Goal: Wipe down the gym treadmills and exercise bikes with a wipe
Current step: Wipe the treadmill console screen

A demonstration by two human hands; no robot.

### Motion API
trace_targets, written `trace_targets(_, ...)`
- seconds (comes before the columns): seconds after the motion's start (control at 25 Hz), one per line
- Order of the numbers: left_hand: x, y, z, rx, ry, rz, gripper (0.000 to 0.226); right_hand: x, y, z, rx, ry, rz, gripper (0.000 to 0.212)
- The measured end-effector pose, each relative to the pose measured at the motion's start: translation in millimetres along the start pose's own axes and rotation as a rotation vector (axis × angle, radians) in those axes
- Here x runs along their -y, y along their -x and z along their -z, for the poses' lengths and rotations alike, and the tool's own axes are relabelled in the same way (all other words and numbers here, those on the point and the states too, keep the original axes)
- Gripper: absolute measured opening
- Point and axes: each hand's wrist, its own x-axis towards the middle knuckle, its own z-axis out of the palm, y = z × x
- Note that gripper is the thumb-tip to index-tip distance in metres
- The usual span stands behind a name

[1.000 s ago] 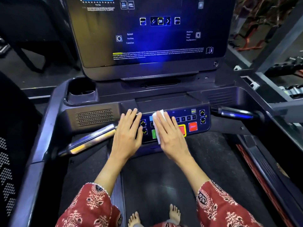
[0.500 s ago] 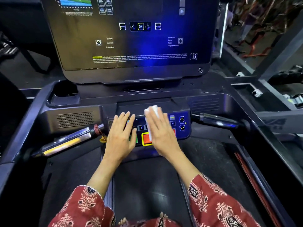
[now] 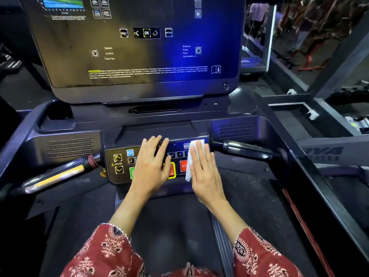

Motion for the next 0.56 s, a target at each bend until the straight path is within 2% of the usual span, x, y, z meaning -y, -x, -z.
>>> trace_targets(0.08,-4,-1,-1,0.021,-0.007,-0.002,0.044,-9,2,1,-0.019,0.025,0.007,0.048)
trace_targets(0.2,-9,-5,-2,0.052,-0.033,-0.019,0.045,-4,-27,3,-0.093,-0.04,-0.177,0.05)
trace_targets(0.24,-11,-5,-3,0.057,-0.037,-0.023,0.045,-1,-35,4,-0.076,-0.04,-0.128,0.051)
trace_targets(0.32,-15,-5,-5,0.063,-0.039,-0.031,0.046,-7,-37,3,-0.027,0.01,0.104,0.05)
trace_targets(0.36,-16,-4,-6,0.068,-0.038,-0.033,0.046,-14,-34,5,-0.022,0.011,0.132,0.049)
trace_targets(0.48,-20,4,-8,0.09,-0.033,-0.039,0.05,-20,-14,8,-0.064,-0.073,-0.023,0.049)
trace_targets(0.56,-20,10,-8,0.109,-0.033,-0.054,0.052,-16,7,3,-0.043,-0.032,0.097,0.05)
